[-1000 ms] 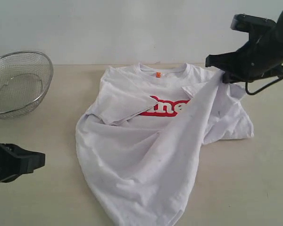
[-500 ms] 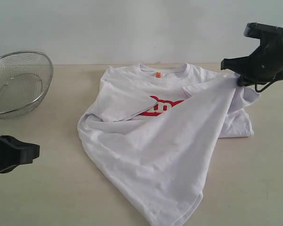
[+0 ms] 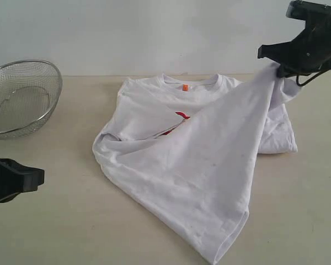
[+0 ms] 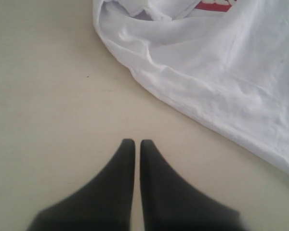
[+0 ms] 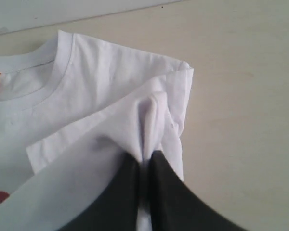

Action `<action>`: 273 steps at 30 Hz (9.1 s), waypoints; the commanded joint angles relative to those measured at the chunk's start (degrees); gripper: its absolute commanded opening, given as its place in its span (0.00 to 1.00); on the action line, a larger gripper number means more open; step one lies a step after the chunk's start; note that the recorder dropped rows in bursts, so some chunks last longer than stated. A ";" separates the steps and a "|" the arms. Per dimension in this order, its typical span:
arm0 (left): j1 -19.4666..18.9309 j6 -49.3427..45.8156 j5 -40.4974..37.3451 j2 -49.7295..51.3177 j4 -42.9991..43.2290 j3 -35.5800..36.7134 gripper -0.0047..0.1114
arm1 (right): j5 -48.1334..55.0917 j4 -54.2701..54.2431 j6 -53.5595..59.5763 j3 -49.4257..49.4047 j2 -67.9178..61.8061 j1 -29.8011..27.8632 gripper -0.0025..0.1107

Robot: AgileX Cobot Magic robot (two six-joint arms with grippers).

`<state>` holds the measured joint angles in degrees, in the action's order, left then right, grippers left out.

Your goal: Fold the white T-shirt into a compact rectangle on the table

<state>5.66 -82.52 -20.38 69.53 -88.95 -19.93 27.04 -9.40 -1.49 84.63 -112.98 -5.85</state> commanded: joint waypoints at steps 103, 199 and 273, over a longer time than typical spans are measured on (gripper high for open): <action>16.40 16.42 -19.39 45.01 -2.56 -23.31 0.49 | 12.15 9.92 6.36 4.81 -0.76 -0.47 0.03; 15.48 20.75 -18.42 54.85 9.92 -44.62 0.52 | 16.23 9.90 8.50 4.81 -0.76 -0.47 0.03; 8.04 19.92 1.93 66.83 24.54 -85.95 0.09 | 20.59 6.06 12.32 4.81 -0.76 -0.47 0.03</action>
<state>13.89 -62.19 -19.18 136.55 -65.75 -105.20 47.39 -2.77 10.26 89.26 -114.66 -5.92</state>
